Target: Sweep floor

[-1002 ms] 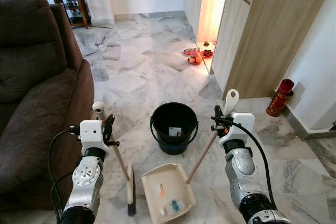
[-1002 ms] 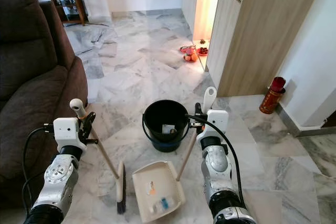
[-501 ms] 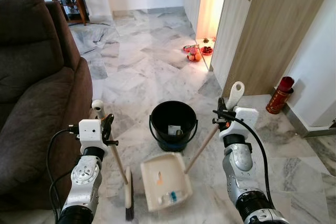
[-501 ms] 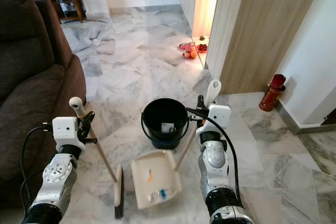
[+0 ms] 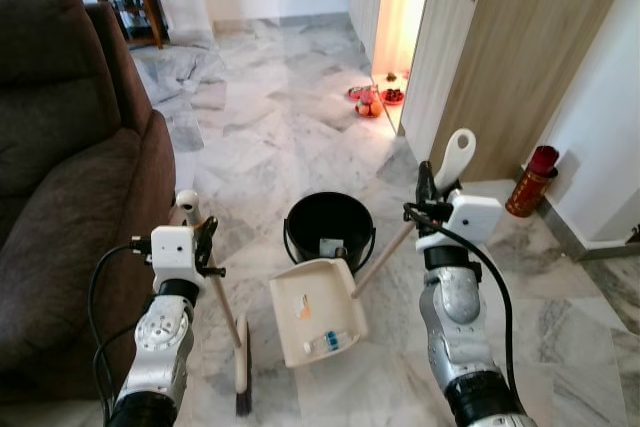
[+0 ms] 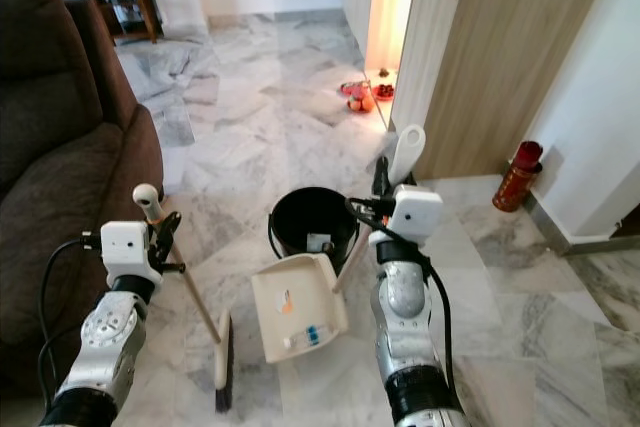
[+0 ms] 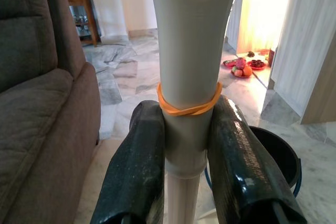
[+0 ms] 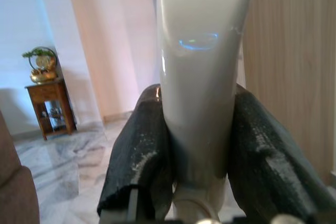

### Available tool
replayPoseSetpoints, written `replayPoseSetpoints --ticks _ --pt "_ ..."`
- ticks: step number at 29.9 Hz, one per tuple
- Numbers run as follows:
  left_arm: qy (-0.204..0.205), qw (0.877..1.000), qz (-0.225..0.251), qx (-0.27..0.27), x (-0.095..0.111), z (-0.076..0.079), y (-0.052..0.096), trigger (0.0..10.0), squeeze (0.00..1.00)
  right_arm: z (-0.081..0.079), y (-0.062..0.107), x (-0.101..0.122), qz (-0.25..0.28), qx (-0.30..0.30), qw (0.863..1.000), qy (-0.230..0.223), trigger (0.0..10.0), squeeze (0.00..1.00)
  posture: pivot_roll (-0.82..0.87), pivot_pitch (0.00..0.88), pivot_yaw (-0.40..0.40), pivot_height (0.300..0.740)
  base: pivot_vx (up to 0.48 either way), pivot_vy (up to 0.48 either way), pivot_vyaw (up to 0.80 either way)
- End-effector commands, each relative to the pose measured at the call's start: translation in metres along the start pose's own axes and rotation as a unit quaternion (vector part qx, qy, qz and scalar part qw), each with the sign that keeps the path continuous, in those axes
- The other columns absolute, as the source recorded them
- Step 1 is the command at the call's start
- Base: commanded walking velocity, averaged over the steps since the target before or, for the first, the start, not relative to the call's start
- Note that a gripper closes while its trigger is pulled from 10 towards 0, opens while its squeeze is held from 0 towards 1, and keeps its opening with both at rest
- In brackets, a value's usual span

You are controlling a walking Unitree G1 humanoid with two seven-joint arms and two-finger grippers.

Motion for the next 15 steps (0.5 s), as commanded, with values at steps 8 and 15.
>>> replayPoseSetpoints --ticks 8,15 --pt "-0.01 1.0 0.017 -0.012 0.01 0.003 -0.003 10.0 0.0 0.002 -0.016 0.068 0.105 -0.011 0.994 -0.01 10.0 0.0 0.11 0.0 0.047 0.74 0.0 0.0 0.0" --pt "-0.012 1.0 0.021 -0.01 0.011 0.002 -0.003 10.0 0.0 0.002 -0.027 0.104 0.153 -0.014 0.988 -0.013 10.0 0.0 0.12 0.0 0.041 0.74 0.036 0.0 0.0"
Point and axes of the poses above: a point about 5 cm out from each wrist's last joint towards the gripper, its own y axis pointing back from the gripper into the wrist, its own x axis along the axis of the wrist's last joint, z = x × y, the point moved 4 cm from there along -y, pointing out of the wrist towards the gripper, and after that the axes turned 13 degrees about y, right-handed, at the moved point
